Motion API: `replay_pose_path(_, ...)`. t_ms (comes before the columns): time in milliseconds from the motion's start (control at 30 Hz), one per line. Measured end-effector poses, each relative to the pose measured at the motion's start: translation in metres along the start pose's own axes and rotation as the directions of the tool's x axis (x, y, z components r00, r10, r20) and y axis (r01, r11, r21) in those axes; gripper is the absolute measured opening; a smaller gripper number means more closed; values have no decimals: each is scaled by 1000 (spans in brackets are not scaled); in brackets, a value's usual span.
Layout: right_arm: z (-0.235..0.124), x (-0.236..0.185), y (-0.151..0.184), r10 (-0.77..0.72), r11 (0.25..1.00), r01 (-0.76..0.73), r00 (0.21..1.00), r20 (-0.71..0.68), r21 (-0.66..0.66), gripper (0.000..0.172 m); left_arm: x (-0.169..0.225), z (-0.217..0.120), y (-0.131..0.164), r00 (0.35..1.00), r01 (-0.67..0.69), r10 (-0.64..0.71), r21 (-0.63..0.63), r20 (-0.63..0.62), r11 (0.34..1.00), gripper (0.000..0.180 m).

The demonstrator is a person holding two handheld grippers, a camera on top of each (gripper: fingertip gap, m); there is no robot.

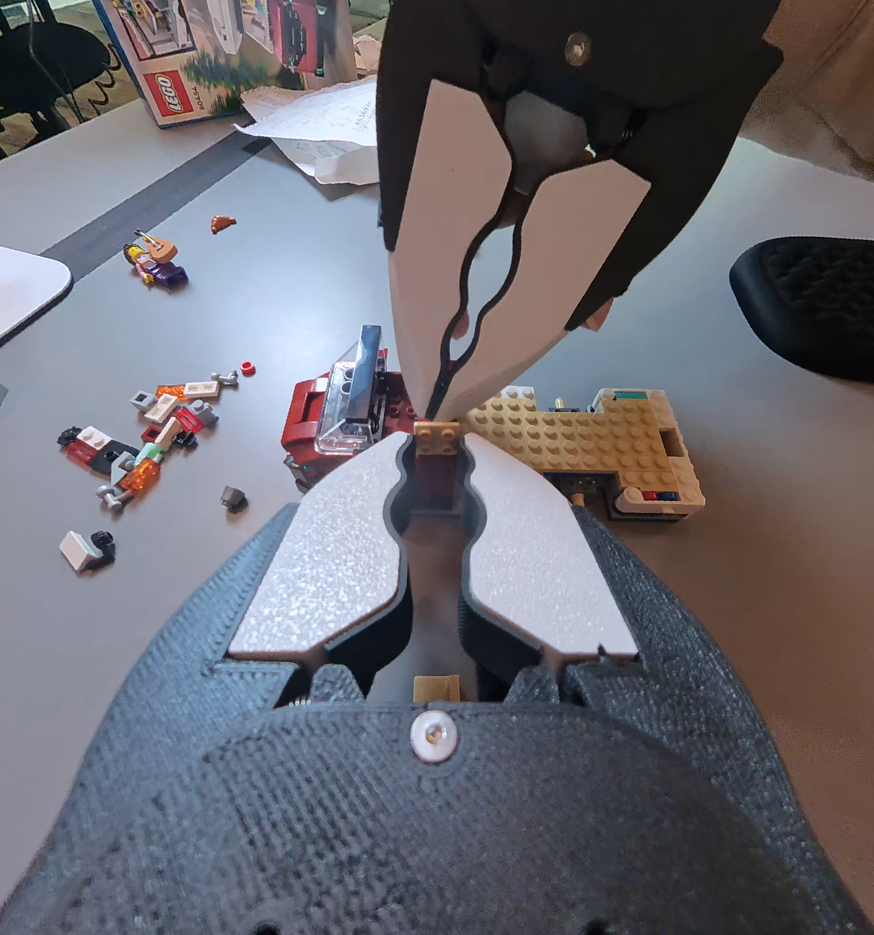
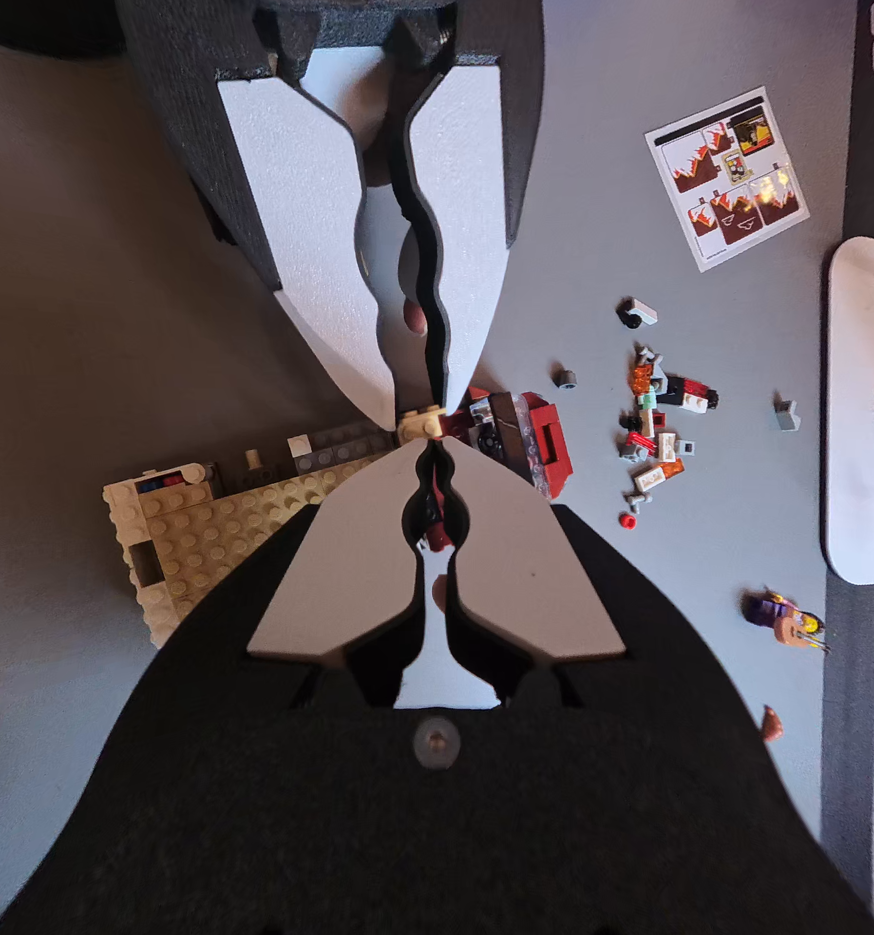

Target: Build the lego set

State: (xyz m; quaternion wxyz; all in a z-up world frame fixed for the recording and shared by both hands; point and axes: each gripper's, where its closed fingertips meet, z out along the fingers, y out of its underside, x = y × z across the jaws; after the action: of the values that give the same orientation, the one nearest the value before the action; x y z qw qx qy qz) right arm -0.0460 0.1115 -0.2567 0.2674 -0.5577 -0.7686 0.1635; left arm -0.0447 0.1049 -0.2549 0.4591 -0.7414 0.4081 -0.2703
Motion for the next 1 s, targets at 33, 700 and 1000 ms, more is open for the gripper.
replay_pose_path(33,-2,0,0,18,1000,-18,1000,2,21,0,0,0,0,1000,2,-2,1,2,1000,16)
replay_pose_path(700,2,-16,0,-228,973,231,970,-89,20,24,0,1,1,999,46,-44,-94,21,995,17)
replay_pose_path(1000,6,-21,6,-391,917,398,880,-269,-32,36,1,2,1,998,50,-48,-113,28,992,17)
